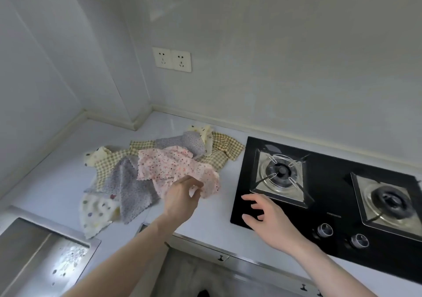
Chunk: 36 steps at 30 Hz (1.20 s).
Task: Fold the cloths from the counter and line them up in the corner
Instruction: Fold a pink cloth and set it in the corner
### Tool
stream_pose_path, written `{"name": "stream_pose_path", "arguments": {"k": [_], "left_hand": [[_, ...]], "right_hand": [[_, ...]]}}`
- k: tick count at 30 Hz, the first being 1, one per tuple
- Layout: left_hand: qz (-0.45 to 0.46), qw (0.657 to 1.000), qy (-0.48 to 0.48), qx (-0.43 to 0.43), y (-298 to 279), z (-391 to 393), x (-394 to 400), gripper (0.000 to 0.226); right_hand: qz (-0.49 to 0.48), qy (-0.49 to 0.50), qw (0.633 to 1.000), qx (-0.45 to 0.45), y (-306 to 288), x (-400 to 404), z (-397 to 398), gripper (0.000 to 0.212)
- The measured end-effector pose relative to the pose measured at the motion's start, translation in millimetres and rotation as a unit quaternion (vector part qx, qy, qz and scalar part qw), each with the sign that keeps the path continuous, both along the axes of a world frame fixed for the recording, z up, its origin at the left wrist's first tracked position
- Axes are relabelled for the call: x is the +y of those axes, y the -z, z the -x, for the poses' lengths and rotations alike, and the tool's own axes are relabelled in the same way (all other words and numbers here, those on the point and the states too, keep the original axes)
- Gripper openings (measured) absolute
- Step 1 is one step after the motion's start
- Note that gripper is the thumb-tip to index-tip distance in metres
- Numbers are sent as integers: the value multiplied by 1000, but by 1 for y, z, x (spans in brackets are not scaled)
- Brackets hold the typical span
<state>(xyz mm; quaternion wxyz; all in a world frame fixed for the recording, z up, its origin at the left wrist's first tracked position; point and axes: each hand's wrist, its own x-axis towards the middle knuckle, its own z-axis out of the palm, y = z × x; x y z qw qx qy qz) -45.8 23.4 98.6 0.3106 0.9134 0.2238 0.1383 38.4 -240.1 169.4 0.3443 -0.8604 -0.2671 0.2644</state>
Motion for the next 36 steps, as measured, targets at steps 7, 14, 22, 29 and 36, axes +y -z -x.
{"name": "stream_pose_path", "arguments": {"k": [7, 14, 22, 29, 36], "left_hand": [[77, 990, 115, -39, -105, -8, -1, 19], [64, 981, 185, -2, -157, -14, -17, 29], [37, 966, 211, 148, -95, -37, -6, 18], [62, 977, 183, 85, 24, -65, -2, 13], [91, 980, 178, -3, 90, -92, -19, 26]], "right_hand": [[-77, 15, 997, -3, -25, 36, 1, 60], [-142, -2, 990, -7, -52, 45, -7, 13], [-168, 5, 985, 40, -3, 31, -59, 10], [-148, 0, 989, 4, 103, 26, -96, 18], [-135, -30, 987, -85, 151, 35, -118, 48]]}}
